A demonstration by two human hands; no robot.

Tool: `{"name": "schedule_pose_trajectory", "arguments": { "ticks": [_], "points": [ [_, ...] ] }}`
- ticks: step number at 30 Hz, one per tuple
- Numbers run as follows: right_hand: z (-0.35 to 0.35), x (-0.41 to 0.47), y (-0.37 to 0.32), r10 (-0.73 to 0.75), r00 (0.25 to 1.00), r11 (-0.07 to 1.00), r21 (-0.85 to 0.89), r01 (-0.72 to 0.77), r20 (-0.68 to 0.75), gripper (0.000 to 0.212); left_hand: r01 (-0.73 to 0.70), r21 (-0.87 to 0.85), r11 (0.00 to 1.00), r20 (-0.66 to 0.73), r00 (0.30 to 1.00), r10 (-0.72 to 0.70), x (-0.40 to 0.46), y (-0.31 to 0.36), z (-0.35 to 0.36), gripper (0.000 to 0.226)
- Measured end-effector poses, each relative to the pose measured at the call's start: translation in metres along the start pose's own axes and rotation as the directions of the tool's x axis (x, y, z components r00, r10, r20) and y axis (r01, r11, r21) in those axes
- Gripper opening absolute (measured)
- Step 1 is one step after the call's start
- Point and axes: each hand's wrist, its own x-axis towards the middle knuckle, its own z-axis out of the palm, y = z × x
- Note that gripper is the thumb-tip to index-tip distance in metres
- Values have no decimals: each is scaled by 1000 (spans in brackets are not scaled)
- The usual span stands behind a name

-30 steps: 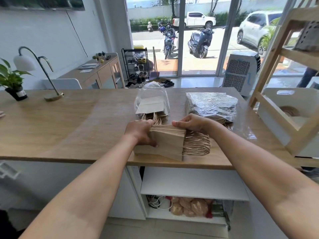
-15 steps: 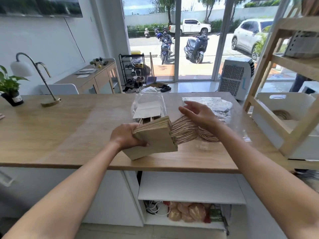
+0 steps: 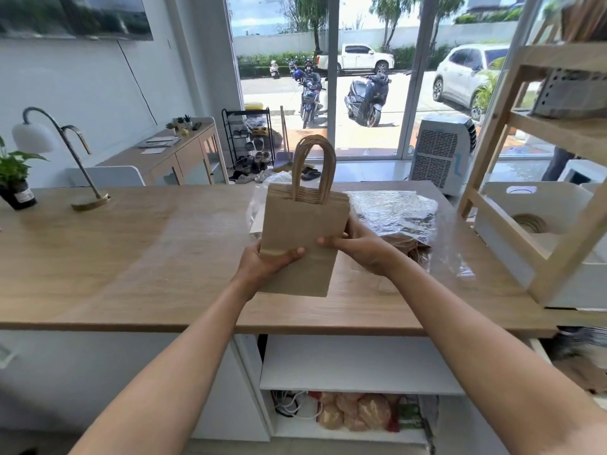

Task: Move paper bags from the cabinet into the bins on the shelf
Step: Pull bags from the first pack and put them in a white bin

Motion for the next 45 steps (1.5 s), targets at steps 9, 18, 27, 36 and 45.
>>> {"name": "schedule_pose_trajectory", "arguments": {
  "ticks": [9, 18, 27, 36, 45],
  "points": [
    [-3, -6, 41, 109, 994, 966, -237, -106, 1, 59, 38, 42, 998, 161, 986, -45, 3, -19, -5, 60],
    [-1, -14, 38, 82, 996, 943, -322, -83, -16, 55, 34, 56, 998, 157, 987, -42, 8, -16, -12, 45],
    [-46, -85, -7, -46, 981, 965, -264, -5, -188, 57, -133, 106, 985, 324, 941, 92, -4, 49, 45, 45],
    [-159, -255, -42, -131, 848, 936, -346, -65, -514, 61, -365, 140, 921, 596, 773, 215, -53, 94, 237, 34],
    [-249, -410, -37, -12, 620, 950, -202, -238, -784, 60, -353, 94, 931, 794, 591, 144, -133, 105, 415, 38]
  ]
}}
